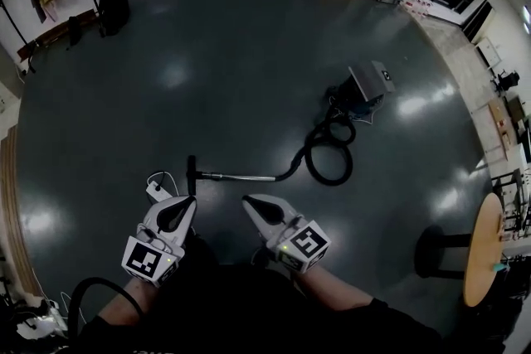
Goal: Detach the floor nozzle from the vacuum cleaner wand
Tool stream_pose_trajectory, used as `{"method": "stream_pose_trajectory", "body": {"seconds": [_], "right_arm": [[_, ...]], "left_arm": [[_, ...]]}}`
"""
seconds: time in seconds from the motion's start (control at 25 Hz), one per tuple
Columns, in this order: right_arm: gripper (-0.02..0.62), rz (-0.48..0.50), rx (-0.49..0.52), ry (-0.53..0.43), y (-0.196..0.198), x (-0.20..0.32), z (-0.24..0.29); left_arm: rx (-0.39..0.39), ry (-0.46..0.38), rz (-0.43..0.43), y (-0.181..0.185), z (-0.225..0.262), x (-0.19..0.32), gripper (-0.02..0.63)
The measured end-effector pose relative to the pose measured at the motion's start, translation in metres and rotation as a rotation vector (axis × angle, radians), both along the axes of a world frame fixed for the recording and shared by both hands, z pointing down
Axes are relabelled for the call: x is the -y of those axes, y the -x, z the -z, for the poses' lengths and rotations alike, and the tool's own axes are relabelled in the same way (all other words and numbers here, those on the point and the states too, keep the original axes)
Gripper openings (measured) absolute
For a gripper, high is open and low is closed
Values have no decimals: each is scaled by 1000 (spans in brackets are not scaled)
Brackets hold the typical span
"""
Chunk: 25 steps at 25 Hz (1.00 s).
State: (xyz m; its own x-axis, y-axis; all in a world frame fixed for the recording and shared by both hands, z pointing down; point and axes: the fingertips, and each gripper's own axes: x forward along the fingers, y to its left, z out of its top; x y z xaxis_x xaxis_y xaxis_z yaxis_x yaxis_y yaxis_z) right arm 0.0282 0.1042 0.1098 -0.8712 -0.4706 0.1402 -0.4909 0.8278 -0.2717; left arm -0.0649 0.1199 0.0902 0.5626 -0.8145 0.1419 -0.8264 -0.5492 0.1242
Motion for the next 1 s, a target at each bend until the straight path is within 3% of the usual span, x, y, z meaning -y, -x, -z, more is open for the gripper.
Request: {"method": "stream_pose_trajectory", "body": {"seconds": [0.2, 0.36, 0.72, 1.0], "right_arm": [[2, -74, -83, 6, 37, 27, -21], [2, -117, -89, 14, 52, 50, -33], [19, -125, -95, 64, 30, 105, -82], [29, -56, -107, 93, 16, 146, -172]], "left_arm": [[39, -24, -65, 56, -17, 35, 2], [40, -16, -96, 76, -33, 59, 2], [132, 13, -121, 55, -81, 99, 3], [202, 93, -101, 35, -172, 136, 20]]}}
